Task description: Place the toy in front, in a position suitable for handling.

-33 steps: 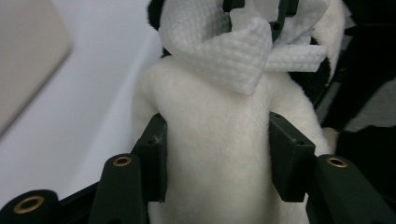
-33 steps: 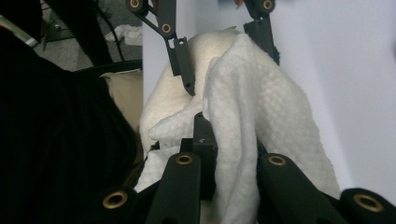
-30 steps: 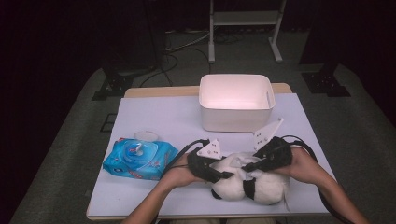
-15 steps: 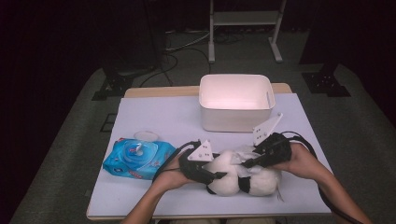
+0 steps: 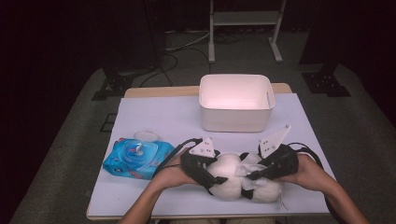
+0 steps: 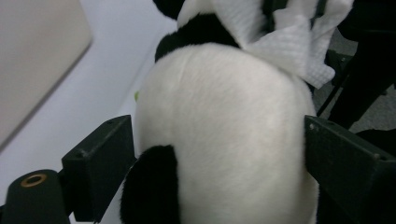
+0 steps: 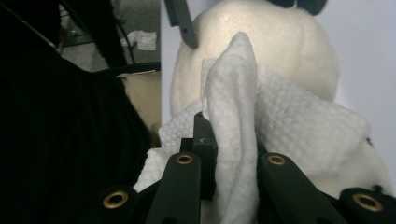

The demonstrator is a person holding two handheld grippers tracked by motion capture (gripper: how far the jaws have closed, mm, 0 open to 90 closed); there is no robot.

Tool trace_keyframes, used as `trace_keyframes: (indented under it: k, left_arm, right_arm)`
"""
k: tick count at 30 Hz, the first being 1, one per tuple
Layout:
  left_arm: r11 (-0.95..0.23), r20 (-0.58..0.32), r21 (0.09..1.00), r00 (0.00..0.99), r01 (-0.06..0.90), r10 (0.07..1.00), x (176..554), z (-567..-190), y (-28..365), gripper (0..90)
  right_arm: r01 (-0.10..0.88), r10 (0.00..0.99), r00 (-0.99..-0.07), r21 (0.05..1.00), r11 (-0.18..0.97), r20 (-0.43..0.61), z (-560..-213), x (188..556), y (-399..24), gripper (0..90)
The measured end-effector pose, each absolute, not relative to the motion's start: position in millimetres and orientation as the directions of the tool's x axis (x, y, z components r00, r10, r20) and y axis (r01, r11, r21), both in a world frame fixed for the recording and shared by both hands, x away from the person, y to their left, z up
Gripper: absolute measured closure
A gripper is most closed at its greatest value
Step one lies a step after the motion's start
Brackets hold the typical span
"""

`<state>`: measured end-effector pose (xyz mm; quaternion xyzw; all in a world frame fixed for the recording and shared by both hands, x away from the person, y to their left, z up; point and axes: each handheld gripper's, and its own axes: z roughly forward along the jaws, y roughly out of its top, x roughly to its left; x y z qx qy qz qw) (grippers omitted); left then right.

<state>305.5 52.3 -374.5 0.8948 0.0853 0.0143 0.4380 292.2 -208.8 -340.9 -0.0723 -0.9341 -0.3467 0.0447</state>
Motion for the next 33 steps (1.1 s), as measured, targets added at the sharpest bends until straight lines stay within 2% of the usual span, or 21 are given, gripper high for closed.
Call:
trace_keyframes:
  k: [1,3,6,9,16,24,26,33]
  left_arm:
    - [-0.599,-0.067,0.787,0.986,0.146,0.153,306,-376,52,11.1]
    - [-0.592,-0.055,0.796,0.99,0.123,0.132,305,-377,52,23.0]
    - [-0.589,-0.034,0.8,0.988,0.116,0.149,304,-377,54,38.8]
    - [-0.58,0.007,0.809,0.985,0.095,0.172,303,-372,56,43.7]
    - [-0.605,0.112,0.796,0.975,0.027,0.191,303,-358,55,44.5]
    - [-0.588,0.097,0.807,0.973,0.045,0.208,299,-366,65,42.9]
    - [-0.583,0.086,0.811,0.976,0.049,0.201,296,-369,65,40.5]
    - [-0.574,0.039,0.815,0.979,0.083,0.198,297,-370,70,21.6]
  right_arm:
    - [0.165,0.099,-0.986,0.64,0.75,0.137,-341,292,-209,82.5]
    - [0.171,0.101,-0.984,0.638,0.751,0.145,-341,292,-210,82.5]
    - [0.167,0.107,-0.985,0.639,0.751,0.133,-339,292,-209,82.6]
    - [0.158,0.118,-0.987,0.645,0.748,0.106,-332,294,-204,82.6]
    - [0.127,0.13,-0.991,0.646,0.752,0.043,-321,307,-182,82.4]
    - [0.162,0.181,-0.983,0.647,0.746,0.038,-317,311,-203,82.3]
    - [0.174,0.191,-0.981,0.643,0.746,0.044,-318,310,-207,82.4]
    - [0.166,0.171,-0.984,0.635,0.754,0.055,-327,303,-210,82.4]
